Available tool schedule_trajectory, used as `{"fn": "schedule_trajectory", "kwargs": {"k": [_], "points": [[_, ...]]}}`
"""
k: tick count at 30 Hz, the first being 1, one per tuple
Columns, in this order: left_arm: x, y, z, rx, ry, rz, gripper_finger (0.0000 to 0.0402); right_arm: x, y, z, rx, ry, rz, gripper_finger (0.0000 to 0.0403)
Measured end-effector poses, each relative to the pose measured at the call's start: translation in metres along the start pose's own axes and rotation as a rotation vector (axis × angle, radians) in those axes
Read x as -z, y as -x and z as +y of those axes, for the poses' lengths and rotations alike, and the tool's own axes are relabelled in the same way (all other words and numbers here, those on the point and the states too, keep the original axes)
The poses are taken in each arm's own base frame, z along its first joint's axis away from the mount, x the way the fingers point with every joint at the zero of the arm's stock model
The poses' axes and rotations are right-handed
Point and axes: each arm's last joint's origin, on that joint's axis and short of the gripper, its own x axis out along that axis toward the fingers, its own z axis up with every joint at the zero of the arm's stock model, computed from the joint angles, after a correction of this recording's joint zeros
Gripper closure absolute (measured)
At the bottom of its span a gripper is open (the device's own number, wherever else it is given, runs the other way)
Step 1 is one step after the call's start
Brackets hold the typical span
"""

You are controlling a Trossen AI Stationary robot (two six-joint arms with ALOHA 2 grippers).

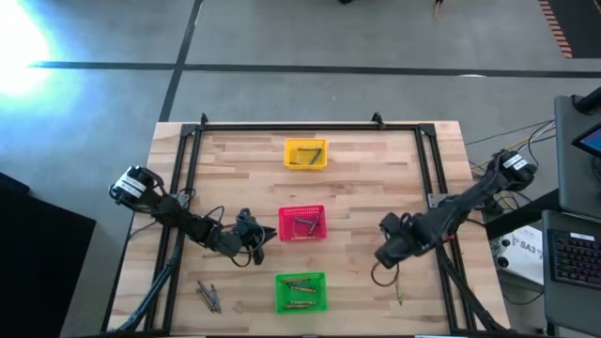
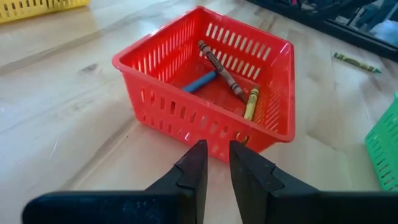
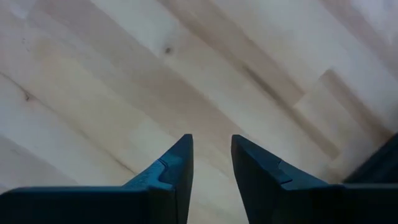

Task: Sort crayons
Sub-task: Put the green crayon into the red bin

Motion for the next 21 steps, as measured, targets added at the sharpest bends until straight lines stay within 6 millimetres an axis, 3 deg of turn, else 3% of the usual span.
{"fn": "schedule_trajectory", "kwargs": {"k": [8, 14, 21], "points": [[0.000, 0.000, 0.000, -0.002, -0.020, -0.001, 0.0322, 0.031, -0.022, 0.029, -0.075, 0.035, 0.031, 0.0298], [-0.011, 0.000, 0.002, -0.011, -0.071, -0.035, 0.0309, 0.046, -0.036, 0.038, -0.040, 0.008, 0.112, 0.0298], [-0.024, 0.001, 0.004, -0.025, -0.112, -0.062, 0.0308, 0.060, -0.035, 0.046, -0.039, -0.050, 0.149, 0.0298]]}}
